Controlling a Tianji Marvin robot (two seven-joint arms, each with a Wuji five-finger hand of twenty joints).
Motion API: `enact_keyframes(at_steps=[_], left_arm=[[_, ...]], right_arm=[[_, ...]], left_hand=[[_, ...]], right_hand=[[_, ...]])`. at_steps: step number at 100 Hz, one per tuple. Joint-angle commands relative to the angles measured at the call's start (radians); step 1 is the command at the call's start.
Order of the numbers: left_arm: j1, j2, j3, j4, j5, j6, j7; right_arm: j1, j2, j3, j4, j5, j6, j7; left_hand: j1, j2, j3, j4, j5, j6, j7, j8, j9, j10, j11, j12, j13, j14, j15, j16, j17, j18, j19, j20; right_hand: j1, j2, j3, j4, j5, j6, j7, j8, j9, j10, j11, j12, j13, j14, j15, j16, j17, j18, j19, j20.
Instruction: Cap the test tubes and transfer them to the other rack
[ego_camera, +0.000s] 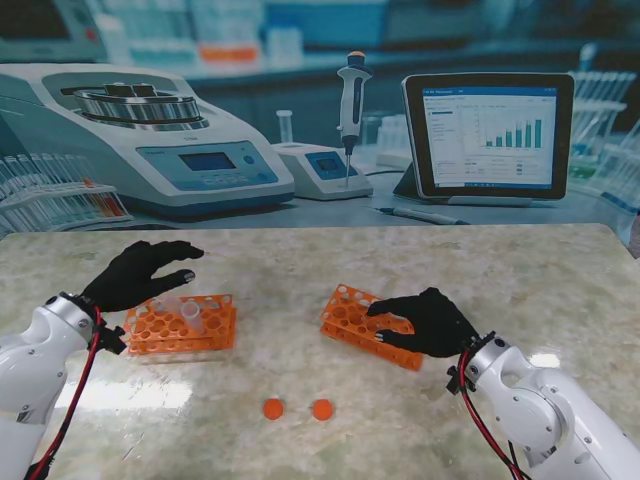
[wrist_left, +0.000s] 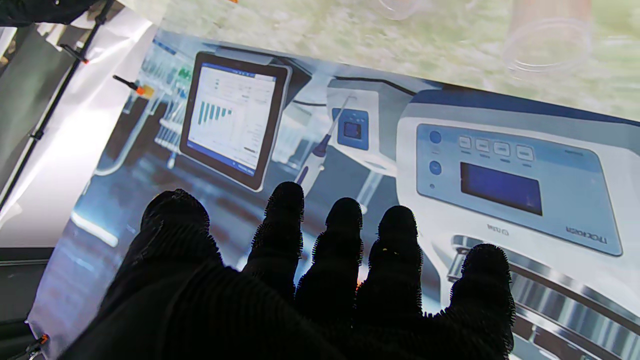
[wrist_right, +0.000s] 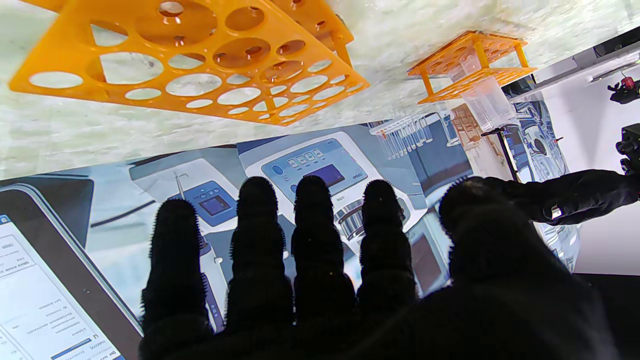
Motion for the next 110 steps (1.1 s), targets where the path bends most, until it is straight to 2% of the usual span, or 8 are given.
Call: enact_keyframes(at_steps=[1,44,77,110], left_arm=[[0.008,0.002,-0.013,0.015,0.01,-0.004,0.007],[0.022,-0.002,-0.064,0.098,0.059,-0.016,0.054],[-0.009,-0.007,-0.055,0.191,0.071,-0.012,0.101],[-0.036,-0.007,-0.042,0.264,0.084,-0.024,0.124]], right_arm=[[-0.003,0.0,-0.005,0.0,-0.001,0.004,0.006],[0.003,0.002,-0.01,0.002,0.0,0.004,0.015],[0.004,0.003,-0.017,-0.003,-0.001,0.011,0.021],[0.002,0.004,-0.019,-0.015,0.0,0.019,0.035]], left_hand=[[-0.004,0.006,0.004,0.007,-0.012,0.007,-0.033,-0.015,-0.026,-0.023,-0.016,-0.014,-0.036,-0.029,-0.017,-0.015,-0.015,-0.028,-0.055,-0.023],[-0.005,-0.011,0.005,0.006,-0.036,0.014,-0.052,-0.025,-0.039,-0.025,-0.018,-0.015,-0.043,-0.03,-0.018,-0.018,-0.016,-0.027,-0.063,-0.018],[0.005,-0.046,0.005,0.005,-0.046,0.061,-0.07,-0.038,-0.049,-0.021,-0.019,-0.016,-0.046,-0.027,-0.017,-0.019,-0.015,-0.023,-0.063,-0.014],[-0.006,-0.091,0.001,-0.002,-0.042,0.072,-0.079,-0.045,-0.056,-0.02,-0.021,-0.017,-0.055,-0.026,-0.02,-0.02,-0.014,-0.017,-0.063,-0.012]], right_hand=[[-0.009,0.04,-0.013,0.023,0.005,-0.002,-0.01,0.007,-0.005,0.007,0.005,0.005,-0.026,0.002,-0.004,0.012,-0.017,0.002,-0.013,0.011],[-0.009,0.04,-0.014,0.023,0.004,-0.002,-0.01,0.008,-0.005,0.009,0.004,0.006,-0.028,0.003,-0.005,0.012,-0.018,0.002,-0.014,0.013],[-0.008,0.04,-0.014,0.023,0.006,-0.003,-0.009,0.008,-0.006,0.005,0.004,0.006,-0.028,0.001,-0.005,0.011,-0.018,0.002,-0.015,0.014],[-0.008,0.04,-0.014,0.023,0.005,-0.001,-0.01,0.009,-0.005,0.009,0.004,0.007,-0.029,0.003,-0.005,0.011,-0.019,0.003,-0.016,0.014]])
